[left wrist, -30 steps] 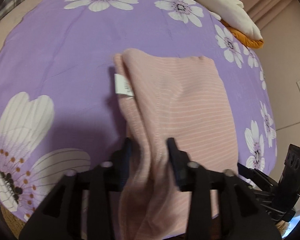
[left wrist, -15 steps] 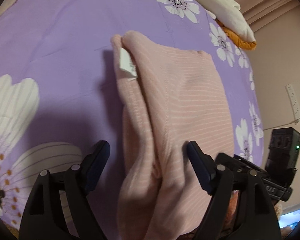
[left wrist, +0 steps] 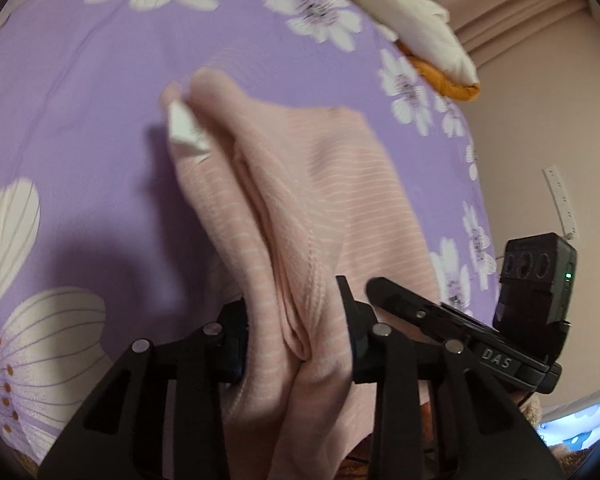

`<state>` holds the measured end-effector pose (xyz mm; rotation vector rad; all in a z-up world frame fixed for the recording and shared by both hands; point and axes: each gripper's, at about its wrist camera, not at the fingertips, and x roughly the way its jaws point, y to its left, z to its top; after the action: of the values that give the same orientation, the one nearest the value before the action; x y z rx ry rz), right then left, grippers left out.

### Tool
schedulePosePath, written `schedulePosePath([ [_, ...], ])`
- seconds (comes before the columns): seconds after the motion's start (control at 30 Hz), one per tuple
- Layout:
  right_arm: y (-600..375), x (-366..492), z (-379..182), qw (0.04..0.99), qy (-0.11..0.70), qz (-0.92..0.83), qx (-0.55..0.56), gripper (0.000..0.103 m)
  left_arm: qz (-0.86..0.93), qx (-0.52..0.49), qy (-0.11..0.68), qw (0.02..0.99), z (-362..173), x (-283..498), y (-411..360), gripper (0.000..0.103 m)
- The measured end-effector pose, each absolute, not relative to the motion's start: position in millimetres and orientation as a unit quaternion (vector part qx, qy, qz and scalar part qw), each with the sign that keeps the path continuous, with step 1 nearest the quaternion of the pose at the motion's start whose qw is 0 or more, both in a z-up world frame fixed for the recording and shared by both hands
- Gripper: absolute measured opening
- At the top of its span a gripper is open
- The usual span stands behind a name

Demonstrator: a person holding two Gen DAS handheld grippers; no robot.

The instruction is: Fold small clothes

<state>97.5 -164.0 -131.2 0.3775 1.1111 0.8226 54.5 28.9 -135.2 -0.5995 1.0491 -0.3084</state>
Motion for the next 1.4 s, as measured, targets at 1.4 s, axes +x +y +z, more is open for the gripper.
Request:
schedulePosePath([
  [1.4,-221.7,188.9,-156.2,0.806,0.503,0.27,0.155,0.032,-0.171,-0.203,0.514,0.815,-156.7,185.1,-49.8,0.041],
])
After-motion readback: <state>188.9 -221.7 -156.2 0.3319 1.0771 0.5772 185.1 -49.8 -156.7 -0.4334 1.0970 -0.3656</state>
